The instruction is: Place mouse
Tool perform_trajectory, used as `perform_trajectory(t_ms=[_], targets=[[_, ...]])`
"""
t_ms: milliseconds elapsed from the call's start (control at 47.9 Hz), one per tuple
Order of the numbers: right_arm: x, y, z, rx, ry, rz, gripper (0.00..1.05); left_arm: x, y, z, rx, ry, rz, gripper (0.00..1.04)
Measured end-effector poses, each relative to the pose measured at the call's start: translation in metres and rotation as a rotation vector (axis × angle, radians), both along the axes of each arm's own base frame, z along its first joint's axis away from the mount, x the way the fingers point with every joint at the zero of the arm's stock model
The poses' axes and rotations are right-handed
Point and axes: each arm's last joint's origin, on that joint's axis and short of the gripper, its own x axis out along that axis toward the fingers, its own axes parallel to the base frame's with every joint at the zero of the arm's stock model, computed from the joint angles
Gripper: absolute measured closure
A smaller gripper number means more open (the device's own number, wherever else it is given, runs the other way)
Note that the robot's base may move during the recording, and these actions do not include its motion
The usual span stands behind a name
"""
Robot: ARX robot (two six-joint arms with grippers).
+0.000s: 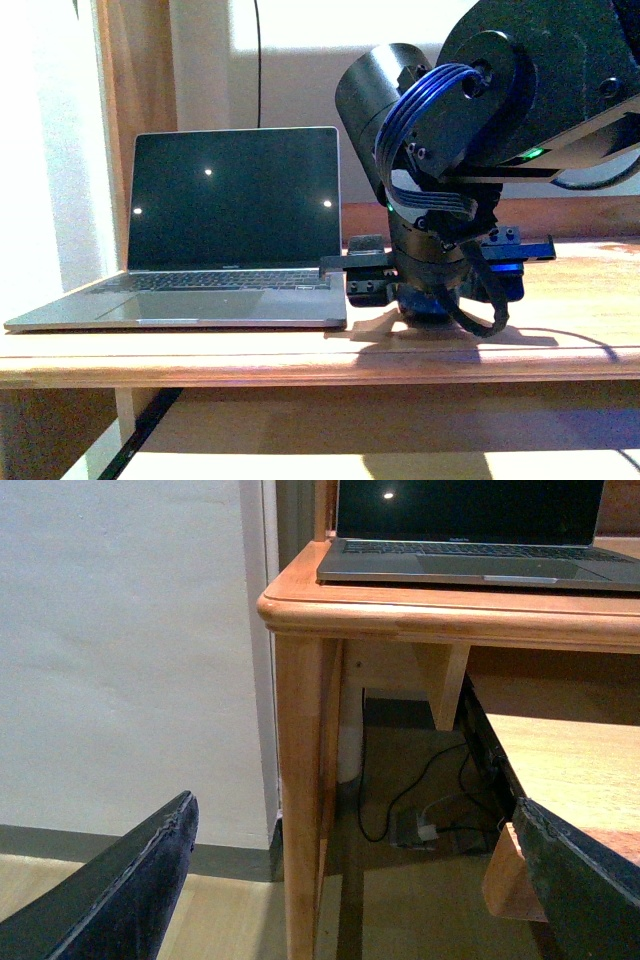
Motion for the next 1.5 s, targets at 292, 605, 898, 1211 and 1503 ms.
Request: perform_trajectory(t_ms=[292, 605, 898, 1211, 1503], targets=[[0.001, 0.000, 0.004, 0.037, -0.027, 0.033, 0.06, 0.000, 0.000, 0.000, 0.000, 0.000, 0.000, 0.08], [-0.030, -0.056, 0.040, 0.175, -0.157, 0.247, 0.07, 0.000, 0.000, 0.000, 0.000, 0.000, 0.000, 0.08], [-0.079, -0.192, -0.008, 0.165, -0.225, 0.492, 0.07, 0.000, 0.000, 0.000, 0.000, 0.000, 0.000, 0.08], [-0.132, -0.286, -0.072, 0.225, -0.211, 0.675, 0.07, 0.000, 0.000, 0.000, 0.000, 0.000, 0.000, 0.08], [-0.175, -0.337, -0.104, 0.391, -0.144, 0.793, 0.07, 0.000, 0.000, 0.000, 0.000, 0.000, 0.000, 0.08]])
